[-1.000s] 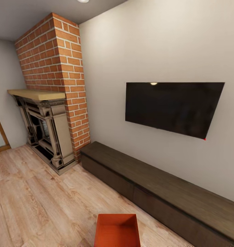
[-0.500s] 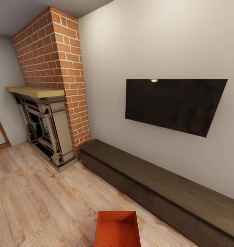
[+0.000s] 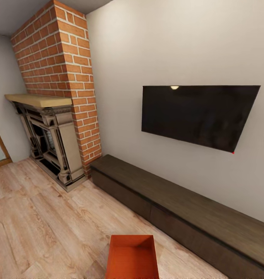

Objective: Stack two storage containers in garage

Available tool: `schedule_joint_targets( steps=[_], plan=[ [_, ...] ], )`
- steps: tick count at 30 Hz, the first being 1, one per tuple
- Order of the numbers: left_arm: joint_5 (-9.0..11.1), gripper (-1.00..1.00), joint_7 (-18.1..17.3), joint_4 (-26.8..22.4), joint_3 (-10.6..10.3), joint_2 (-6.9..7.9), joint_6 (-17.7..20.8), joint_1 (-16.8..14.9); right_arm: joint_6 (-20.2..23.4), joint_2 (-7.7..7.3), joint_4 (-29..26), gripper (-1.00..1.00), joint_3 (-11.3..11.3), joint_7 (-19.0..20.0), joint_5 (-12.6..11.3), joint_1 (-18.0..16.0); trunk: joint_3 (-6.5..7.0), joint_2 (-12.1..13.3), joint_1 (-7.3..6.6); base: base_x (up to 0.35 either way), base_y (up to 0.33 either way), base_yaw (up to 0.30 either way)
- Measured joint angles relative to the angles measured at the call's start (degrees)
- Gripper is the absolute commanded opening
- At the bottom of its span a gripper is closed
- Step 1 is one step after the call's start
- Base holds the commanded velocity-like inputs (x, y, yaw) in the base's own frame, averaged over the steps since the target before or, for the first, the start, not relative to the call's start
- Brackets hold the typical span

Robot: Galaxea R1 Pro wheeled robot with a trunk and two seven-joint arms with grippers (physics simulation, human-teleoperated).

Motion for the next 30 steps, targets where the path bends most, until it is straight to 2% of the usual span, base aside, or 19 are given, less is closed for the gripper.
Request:
schedule_joint_targets(
  steps=[30],
  plan=[
    [0.0,1.0,0.0,0.0,0.0,0.0,0.0,0.0,-0.2,0.14,0.0,1.0,0.0,-0.5,-0.1,0.0,-2.76,0.0,0.0,0.0,0.0,0.0]
  ],
)
